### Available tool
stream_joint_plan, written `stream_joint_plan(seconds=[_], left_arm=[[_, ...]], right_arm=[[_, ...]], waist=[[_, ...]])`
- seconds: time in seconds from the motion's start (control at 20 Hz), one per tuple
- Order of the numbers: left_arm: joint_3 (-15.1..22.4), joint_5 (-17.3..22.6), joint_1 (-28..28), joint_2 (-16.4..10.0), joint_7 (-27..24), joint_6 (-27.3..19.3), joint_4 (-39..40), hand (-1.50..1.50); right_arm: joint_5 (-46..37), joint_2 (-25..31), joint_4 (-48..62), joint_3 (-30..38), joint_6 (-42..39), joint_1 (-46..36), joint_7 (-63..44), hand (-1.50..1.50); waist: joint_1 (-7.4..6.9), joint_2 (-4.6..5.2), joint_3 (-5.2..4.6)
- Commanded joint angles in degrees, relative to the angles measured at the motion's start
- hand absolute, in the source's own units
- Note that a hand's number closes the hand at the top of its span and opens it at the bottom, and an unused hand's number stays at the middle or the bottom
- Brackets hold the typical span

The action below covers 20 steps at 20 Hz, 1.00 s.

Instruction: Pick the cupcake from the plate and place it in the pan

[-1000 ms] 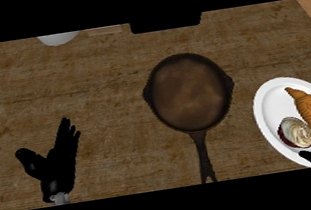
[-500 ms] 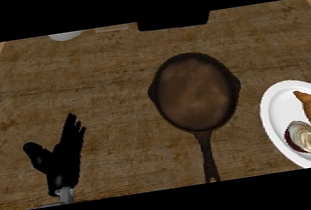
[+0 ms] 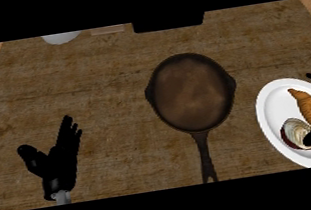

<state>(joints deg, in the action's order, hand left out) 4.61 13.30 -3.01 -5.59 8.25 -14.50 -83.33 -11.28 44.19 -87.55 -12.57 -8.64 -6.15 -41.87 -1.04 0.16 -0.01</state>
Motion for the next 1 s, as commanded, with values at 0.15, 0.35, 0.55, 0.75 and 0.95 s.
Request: stream_joint_plan(seconds=[0.15, 0.35, 0.55, 0.75, 0.95], left_arm=[[0.1, -1.0, -2.6, 1.3, -3.6, 0.3, 1.9, 0.00], [-3.1, 1.3, -1.8, -0.5, -2.4, 3.5, 0.6, 0.00], [-2.3, -1.1, 2.3, 1.8, -2.6, 1.3, 5.0, 0.00], [-0.5, -2.6, -3.4, 2.7, -1.9, 0.5, -1.5, 0.00], [-5.4, 0.0, 0.4, -0.2, -2.2, 4.3, 3.6, 0.00]], right_arm=[[1.2, -2.6, 9.4, -1.5, -10.7, -2.5, 2.5, -1.50], [1.5, -2.9, -2.0, 3.5, -14.1, 3.7, -0.8, -1.50], [-0.4, -4.6, -4.7, 7.1, -12.8, 5.7, -0.6, -1.50], [-6.8, -10.1, 0.8, 7.2, -11.5, 2.7, 3.2, -1.50], [-10.7, -12.6, -3.6, 7.2, -9.4, 6.5, 3.2, -1.50]], waist=[[0.54, -0.06, 0.01], [1.13, -0.22, -0.01], [1.47, -0.24, -0.02], [0.96, -0.21, 0.01], [1.18, -0.20, -0.01]])
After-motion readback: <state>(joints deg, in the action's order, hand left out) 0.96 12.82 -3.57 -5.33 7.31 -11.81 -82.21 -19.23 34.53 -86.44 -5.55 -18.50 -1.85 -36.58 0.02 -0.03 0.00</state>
